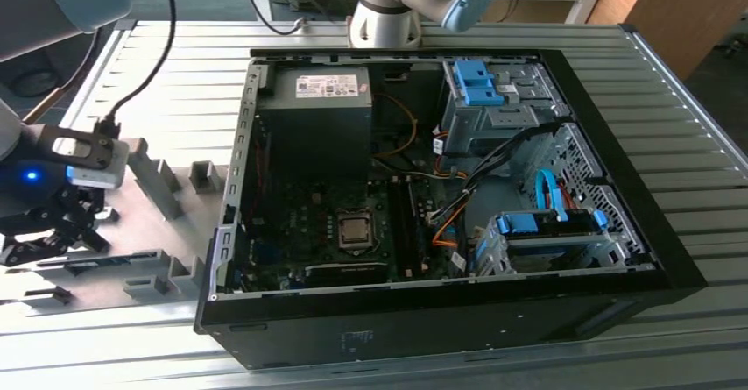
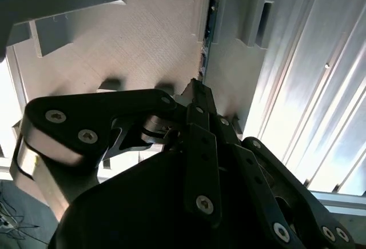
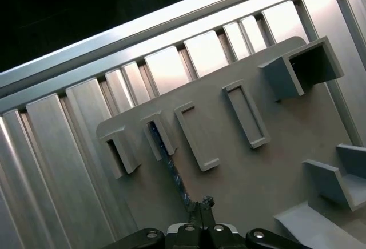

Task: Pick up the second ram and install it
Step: 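Pick up the second ram and move it above second insertion slot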

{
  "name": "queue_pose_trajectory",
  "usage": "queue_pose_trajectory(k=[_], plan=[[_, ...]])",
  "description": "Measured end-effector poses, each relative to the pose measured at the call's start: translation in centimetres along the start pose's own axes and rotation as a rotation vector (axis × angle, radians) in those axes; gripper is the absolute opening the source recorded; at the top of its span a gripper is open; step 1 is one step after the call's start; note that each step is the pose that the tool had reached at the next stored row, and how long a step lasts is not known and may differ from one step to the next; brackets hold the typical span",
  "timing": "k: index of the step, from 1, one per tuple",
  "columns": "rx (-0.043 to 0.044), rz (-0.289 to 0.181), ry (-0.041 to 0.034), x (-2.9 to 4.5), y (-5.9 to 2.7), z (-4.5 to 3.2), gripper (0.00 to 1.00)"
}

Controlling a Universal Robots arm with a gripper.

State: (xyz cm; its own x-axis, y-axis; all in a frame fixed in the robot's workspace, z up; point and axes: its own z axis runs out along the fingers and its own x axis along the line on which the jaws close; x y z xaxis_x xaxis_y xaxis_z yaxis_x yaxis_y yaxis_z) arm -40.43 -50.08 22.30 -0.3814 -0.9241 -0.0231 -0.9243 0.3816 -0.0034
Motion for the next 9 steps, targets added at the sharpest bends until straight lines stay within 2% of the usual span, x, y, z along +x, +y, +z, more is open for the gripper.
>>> queue_pose_trajectory(k=[9], plan=[[-0.0013,-0.055,-0.0002,0.0,0.0,0.0,0.11]])
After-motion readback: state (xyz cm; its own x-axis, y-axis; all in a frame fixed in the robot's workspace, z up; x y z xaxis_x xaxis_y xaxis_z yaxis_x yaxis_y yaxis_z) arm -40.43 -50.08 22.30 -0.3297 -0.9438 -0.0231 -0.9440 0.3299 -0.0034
